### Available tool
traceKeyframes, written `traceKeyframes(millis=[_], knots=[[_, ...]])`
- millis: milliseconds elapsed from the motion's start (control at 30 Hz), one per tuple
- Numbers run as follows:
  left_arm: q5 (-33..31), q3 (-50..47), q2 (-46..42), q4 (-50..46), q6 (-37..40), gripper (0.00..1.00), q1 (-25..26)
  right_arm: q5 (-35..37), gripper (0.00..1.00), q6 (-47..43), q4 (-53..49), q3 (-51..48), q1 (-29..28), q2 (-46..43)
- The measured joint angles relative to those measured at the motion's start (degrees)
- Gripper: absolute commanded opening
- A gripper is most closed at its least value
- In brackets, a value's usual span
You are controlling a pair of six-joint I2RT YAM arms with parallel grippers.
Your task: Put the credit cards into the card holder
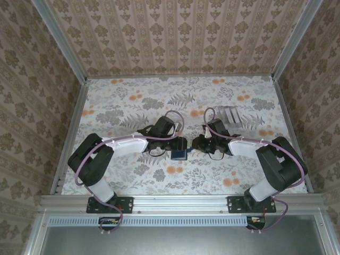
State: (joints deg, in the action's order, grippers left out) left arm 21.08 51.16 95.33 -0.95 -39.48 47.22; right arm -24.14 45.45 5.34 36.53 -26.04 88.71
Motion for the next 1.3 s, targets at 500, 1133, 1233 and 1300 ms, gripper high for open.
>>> traceKeyframes(millis=[500, 1133, 1233, 1300], knots=[[-1.5, 0.0, 0.1, -0.9, -0.6, 0.25, -0.4, -0.5, 0.19, -0.1, 0.1, -0.3, 0.4, -2.3], [-2.3, 2.6, 5.1, -3.1, -1.4, 0.27, -0.9, -0.1, 0.00, -0.7, -4.4, 0.0, 0.4, -5.1], [-2.0, 2.6, 5.1, -2.8, -2.0, 0.22, -1.0, 0.1, 0.00, -0.2, -4.9, 0.5, 0.4, -5.0], [-1.7, 2.3, 5.1, -2.4, -2.8, 0.18, -1.3, 0.1, 0.00, 0.5, -4.7, 1.4, 0.4, -3.9]])
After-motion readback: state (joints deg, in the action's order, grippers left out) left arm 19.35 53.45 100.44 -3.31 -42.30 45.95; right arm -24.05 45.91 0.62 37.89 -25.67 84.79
